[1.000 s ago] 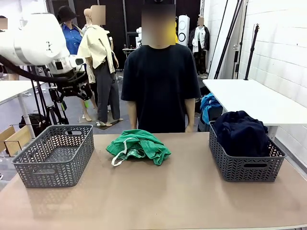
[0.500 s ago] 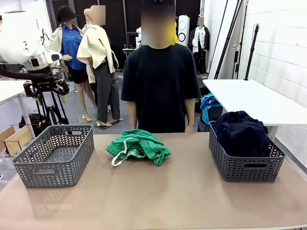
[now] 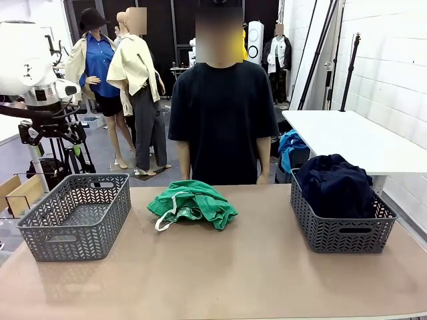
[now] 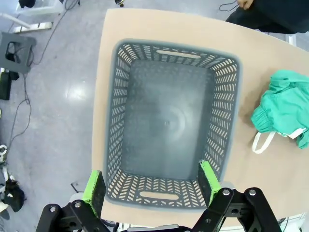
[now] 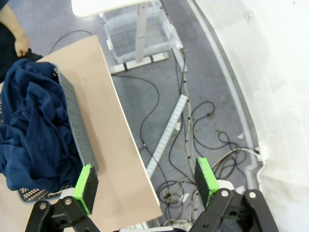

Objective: Sort the tops and bottoms.
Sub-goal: Lift clothes from the center of the table with your right hand.

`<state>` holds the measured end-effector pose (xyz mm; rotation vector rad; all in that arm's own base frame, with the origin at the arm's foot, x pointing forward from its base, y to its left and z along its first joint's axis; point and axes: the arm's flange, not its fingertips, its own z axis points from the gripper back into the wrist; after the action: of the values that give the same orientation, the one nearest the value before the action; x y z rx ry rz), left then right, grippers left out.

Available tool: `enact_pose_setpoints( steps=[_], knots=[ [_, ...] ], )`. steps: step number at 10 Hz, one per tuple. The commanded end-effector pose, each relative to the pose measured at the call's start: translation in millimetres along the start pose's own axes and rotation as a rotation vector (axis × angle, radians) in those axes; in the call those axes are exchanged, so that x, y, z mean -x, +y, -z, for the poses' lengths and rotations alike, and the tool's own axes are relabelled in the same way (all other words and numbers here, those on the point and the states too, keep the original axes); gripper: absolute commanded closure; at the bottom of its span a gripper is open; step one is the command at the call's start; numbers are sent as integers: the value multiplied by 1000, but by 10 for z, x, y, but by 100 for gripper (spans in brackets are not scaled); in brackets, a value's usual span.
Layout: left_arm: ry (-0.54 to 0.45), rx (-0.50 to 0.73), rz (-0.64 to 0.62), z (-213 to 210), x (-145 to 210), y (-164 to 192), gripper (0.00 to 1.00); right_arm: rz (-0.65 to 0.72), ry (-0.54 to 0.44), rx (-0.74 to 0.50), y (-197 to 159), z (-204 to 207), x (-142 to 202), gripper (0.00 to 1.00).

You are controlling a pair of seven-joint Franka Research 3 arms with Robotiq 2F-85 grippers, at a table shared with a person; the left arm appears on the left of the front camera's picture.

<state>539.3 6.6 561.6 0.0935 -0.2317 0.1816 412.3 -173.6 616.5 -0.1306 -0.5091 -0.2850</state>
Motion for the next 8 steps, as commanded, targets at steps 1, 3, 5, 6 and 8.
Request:
enact_pose_setpoints(
  steps=[1, 3, 5, 6, 8],
  knots=[
    [-13, 3, 8, -20, -106, 0, 0, -55, -31, -21, 317, -181, -49, 0],
    [-13, 3, 8, -20, -106, 0, 0, -270, -79, -61, 1250, -583, -29, 0],
    [-13, 3, 8, -20, -106, 0, 0, -436, -120, -102, 2066, -982, 188, 0],
    [-13, 3, 8, -20, -106, 0, 0, -495, -152, -132, 2449, -1117, 311, 0],
    [-13, 3, 8, -20, -106, 0, 0, -589, -120, -177, 3275, -1072, 511, 0]
  ],
)
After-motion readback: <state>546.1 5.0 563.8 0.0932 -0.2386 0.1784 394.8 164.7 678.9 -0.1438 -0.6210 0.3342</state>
